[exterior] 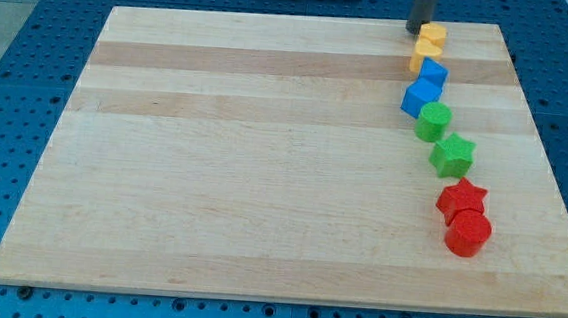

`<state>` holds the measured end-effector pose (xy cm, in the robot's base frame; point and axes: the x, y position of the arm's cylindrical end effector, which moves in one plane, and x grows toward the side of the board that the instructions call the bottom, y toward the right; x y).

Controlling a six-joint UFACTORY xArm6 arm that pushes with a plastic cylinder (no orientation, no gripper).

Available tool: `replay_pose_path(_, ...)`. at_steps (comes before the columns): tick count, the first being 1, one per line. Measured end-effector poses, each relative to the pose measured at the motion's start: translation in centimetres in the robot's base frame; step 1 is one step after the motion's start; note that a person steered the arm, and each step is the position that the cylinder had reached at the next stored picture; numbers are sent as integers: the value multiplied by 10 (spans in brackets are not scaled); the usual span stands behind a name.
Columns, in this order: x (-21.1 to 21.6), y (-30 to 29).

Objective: Push the yellow hexagon to the downward

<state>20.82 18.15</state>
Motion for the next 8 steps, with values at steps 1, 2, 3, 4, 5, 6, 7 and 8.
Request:
replay_pose_path(1,-1,15)
replay_pose_path(2,-1,14)
replay_pose_path(3,3,1)
replay_pose_path(4,21,-2)
replay_pose_path(5,23,-2)
replay_pose_path(6,23,-1)
replay_pose_path(7,14,4)
replay_pose_path(8,14,4)
